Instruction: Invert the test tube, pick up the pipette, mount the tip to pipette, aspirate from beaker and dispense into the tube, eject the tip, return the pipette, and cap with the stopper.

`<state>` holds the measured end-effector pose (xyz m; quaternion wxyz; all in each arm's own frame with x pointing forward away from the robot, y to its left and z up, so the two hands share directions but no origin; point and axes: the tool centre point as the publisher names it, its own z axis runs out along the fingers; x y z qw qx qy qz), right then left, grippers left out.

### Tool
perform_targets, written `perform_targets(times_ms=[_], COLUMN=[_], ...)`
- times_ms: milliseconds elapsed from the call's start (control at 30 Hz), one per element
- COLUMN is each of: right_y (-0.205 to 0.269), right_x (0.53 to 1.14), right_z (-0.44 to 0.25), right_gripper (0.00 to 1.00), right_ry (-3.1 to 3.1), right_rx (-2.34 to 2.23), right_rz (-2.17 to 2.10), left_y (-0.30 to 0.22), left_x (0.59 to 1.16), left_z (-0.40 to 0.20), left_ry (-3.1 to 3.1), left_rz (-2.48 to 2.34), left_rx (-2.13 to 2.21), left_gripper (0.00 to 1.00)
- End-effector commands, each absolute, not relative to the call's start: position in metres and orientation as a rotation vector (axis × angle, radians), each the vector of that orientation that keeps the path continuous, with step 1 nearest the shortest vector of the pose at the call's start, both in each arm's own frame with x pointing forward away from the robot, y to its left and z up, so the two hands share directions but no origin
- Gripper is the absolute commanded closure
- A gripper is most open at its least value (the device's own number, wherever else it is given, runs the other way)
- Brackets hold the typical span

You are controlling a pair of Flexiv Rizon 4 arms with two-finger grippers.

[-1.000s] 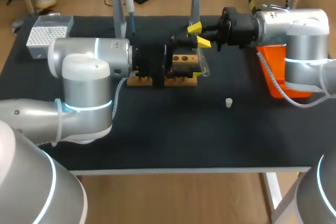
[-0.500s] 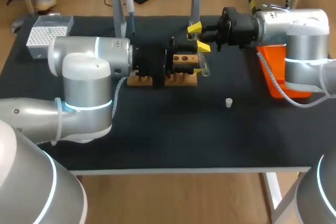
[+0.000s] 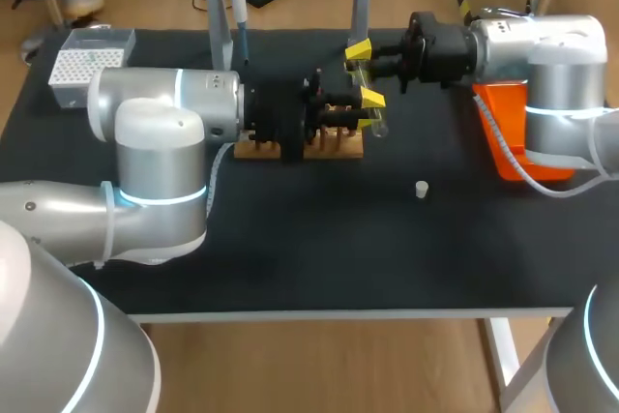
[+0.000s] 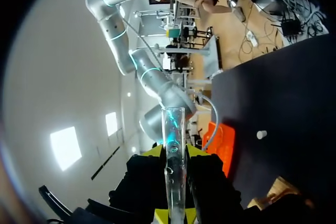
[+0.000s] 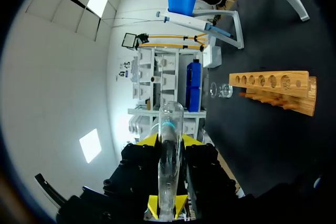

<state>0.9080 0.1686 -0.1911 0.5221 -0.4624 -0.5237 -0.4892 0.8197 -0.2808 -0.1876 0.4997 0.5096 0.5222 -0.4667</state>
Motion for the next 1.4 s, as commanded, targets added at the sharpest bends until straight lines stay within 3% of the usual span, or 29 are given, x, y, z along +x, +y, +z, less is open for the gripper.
perform_targets(times_ms=[33,67,100,667,1200,1400], right_y=[0.167,0.167,0.167,0.167,0.103,0.101], right_x=[0.908,0.908,0.908,0.908,0.913,0.914], right_z=[-0.192,-0.192,-0.192,-0.192,-0.192,-0.194], right_gripper=[0.92,0.55,0.0,0.0,0.0,0.0], right_ry=[-1.257,-1.257,-1.257,-1.257,-1.83,-1.87], right_rx=[-1.108,-1.108,-1.108,-1.108,-0.667,-0.641], right_rz=[-1.169,-1.169,-1.169,-1.169,-1.718,-1.762], left_y=[-0.281,-0.281,-0.281,-0.281,-0.281,-0.281], left_x=[0.818,0.818,0.818,0.818,0.818,0.818], left_z=[-0.185,-0.185,-0.185,-0.185,-0.185,-0.185], left_ry=[1.262,1.262,1.262,1.262,1.262,1.262], left_rz=[-1.124,-1.124,-1.124,-1.124,-1.124,-1.124], left_rx=[1.249,1.249,1.249,1.249,1.249,1.249], left_gripper=[1.0,1.0,1.0,1.0,1.0,1.0])
